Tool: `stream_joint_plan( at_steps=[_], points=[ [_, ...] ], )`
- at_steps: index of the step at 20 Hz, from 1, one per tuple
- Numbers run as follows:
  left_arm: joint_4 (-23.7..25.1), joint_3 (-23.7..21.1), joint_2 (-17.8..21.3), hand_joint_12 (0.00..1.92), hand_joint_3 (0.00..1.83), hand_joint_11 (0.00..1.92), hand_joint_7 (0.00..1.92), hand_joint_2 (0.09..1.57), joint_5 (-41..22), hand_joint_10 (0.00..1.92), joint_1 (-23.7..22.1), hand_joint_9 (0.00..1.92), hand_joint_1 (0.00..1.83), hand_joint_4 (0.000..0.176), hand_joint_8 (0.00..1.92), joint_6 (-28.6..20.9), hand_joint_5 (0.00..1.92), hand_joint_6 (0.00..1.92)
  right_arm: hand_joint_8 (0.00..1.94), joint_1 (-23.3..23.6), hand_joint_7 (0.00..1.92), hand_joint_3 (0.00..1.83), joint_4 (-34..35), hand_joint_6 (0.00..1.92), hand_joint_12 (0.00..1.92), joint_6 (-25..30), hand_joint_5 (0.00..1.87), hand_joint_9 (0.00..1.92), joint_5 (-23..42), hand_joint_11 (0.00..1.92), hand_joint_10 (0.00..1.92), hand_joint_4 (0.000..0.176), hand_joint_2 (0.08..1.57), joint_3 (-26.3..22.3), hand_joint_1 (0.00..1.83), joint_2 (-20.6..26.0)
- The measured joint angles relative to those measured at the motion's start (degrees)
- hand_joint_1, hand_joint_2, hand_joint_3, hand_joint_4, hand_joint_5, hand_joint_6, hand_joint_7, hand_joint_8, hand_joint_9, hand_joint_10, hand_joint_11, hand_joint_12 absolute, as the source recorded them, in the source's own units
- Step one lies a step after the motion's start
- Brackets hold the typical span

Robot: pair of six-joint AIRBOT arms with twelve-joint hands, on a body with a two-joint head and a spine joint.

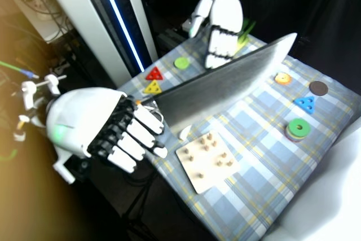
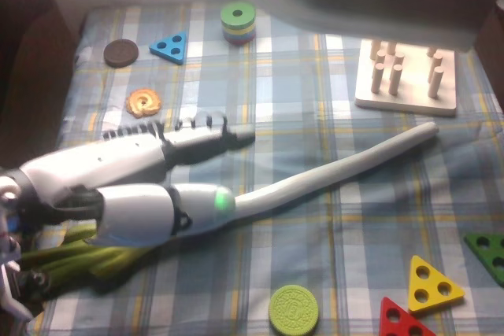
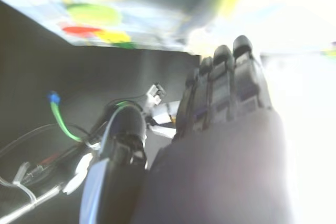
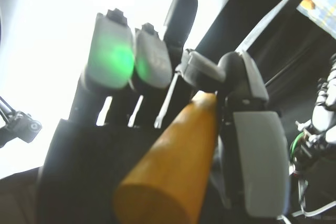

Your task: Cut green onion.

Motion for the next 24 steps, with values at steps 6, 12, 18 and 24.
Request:
stream_joint_plan(
  at_steps=[6, 12, 18, 24],
  points=[
    [-7.85, -0.11, 3.19, 0.08, 0.01, 0.09, 0.18, 1.48, -11.69, 0.00, 2.36, 0.17, 0.00, 0.000, 0.01, 0.00, 0.15, 0.01, 1.94, 2.56, 1.33, 0.01, -1.79, 1.92, 1.92, -0.26, 1.14, 1.42, -8.96, 1.43, 1.92, 0.000, 1.38, 2.23, 0.53, 0.02],
    [-9.60, 0.00, 3.65, 0.32, 0.00, 0.00, 0.18, 1.51, -13.92, 0.00, 4.57, 0.17, 0.03, 0.000, 0.00, 0.02, 0.20, 0.00, 1.94, 6.93, 1.30, 0.00, -6.80, 1.92, 1.92, -0.48, 0.97, 1.43, -16.11, 1.47, 1.92, 0.152, 1.37, 2.73, 0.62, -0.04],
    [-10.91, 0.00, 3.69, 0.29, 0.00, 0.00, 0.16, 1.51, -14.91, 0.00, 5.35, 0.17, 0.00, 0.000, 0.00, 0.07, 0.12, 0.00, 1.94, 7.21, 1.30, 0.00, -7.23, 1.92, 1.92, -0.68, 0.99, 1.44, -16.61, 1.47, 1.92, 0.176, 1.36, 2.67, 0.63, 0.63],
    [-11.21, 0.00, 3.69, 0.34, 0.00, 0.00, 0.14, 1.51, -14.88, 0.00, 5.68, 0.18, 0.00, 0.000, 0.00, 0.04, 0.16, 0.00, 1.94, 9.79, 1.30, 0.00, -7.10, 1.92, 1.92, -1.07, 1.09, 1.41, -13.31, 1.45, 1.92, 0.175, 1.38, 0.37, 0.49, 1.57]
  ],
)
